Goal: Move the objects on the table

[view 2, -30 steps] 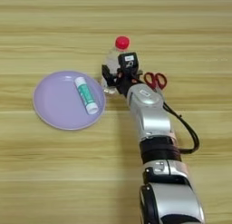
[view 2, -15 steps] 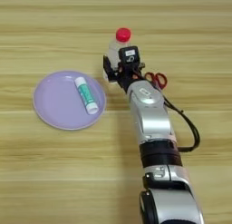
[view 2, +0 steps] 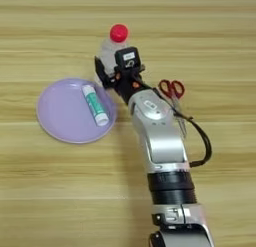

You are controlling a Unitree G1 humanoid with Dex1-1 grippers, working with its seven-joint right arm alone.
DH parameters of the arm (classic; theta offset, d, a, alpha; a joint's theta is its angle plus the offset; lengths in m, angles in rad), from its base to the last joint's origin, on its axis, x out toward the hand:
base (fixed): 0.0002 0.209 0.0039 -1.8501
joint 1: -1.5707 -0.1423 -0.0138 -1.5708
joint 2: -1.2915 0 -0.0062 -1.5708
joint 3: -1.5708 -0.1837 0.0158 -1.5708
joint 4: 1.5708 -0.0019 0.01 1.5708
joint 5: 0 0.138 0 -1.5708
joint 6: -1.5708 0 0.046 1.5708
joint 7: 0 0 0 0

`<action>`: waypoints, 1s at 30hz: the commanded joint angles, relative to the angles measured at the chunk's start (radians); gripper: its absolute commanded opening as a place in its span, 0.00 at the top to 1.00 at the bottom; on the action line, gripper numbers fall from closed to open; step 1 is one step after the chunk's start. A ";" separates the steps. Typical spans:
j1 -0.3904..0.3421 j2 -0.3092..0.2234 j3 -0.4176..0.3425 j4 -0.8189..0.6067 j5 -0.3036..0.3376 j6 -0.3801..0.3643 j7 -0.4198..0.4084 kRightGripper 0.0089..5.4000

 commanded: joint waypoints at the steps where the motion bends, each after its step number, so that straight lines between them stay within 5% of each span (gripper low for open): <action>1: -0.059 0.000 0.008 -0.093 0.030 -0.003 0.023 0.42; 30: 0.004 0.059 0.139 -0.104 0.038 0.060 0.083 0.42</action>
